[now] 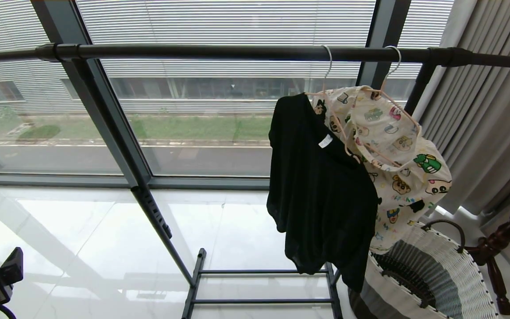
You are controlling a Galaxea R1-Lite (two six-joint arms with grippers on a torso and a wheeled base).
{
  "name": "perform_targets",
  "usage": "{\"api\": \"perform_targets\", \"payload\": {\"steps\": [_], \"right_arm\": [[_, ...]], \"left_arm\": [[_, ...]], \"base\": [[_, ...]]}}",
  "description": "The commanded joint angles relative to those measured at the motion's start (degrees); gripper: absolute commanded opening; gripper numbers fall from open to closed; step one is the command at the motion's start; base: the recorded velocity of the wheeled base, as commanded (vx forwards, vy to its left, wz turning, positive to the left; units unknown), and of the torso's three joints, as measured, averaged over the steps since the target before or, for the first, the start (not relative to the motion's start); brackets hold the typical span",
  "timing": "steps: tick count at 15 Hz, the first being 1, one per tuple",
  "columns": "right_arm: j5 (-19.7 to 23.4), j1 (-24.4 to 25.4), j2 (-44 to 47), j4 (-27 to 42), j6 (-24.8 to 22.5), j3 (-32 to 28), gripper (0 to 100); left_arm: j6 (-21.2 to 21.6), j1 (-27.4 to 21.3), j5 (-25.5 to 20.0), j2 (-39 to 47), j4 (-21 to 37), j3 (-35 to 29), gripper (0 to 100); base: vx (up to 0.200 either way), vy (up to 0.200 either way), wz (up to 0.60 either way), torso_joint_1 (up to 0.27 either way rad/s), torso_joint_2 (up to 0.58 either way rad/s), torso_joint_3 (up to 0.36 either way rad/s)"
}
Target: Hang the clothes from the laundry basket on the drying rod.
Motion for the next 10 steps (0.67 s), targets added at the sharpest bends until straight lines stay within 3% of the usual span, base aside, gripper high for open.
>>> {"api": "perform_targets", "payload": {"steps": [1, 4, 5, 6, 8, 9, 10], "right_arm": [[0.2, -2.6, -12.2, 1.1, 2.0, 6.6, 100], [1.5, -2.4, -23.5, -0.2, 1.3, 17.4, 100], [5.2, -2.5, -29.6, -0.2, -0.5, 21.5, 100], [5.3, -2.4, -29.7, -0.5, -0.5, 23.0, 100], [5.3, -2.4, -29.5, -11.2, -0.7, 34.4, 100], [5.9, -2.4, -29.5, -19.0, -1.3, 38.7, 100], [5.9, -2.3, -29.5, -20.3, -1.1, 39.2, 100]], "left_arm": [[-0.8, 0.3, 0.0, -3.2, 2.1, 0.5, 100], [-2.3, -0.2, -0.1, -8.9, 7.4, 0.5, 100], [-2.2, -1.7, -0.2, -15.6, 13.5, 0.5, 100], [-2.1, -2.5, -0.3, -18.5, 16.6, 0.5, 100], [0.5, -9.5, -0.2, -34.5, 34.8, 0.5, 100], [0.5, -10.2, -0.1, -34.5, 35.5, 0.5, 100], [0.7, -10.2, -0.2, -34.6, 35.5, 0.5, 100]], "base": [[0.0, 0.0, 0.0, 0.0, 0.0, 0.0], [0.0, 0.0, 0.0, 0.0, 0.0, 0.0], [0.0, 0.0, 0.0, 0.0, 0.0, 0.0], [0.0, 0.0, 0.0, 0.0, 0.0, 0.0], [0.0, 0.0, 0.0, 0.0, 0.0, 0.0], [0.0, 0.0, 0.0, 0.0, 0.0, 0.0], [0.0, 0.0, 0.0, 0.0, 0.0, 0.0]]}}
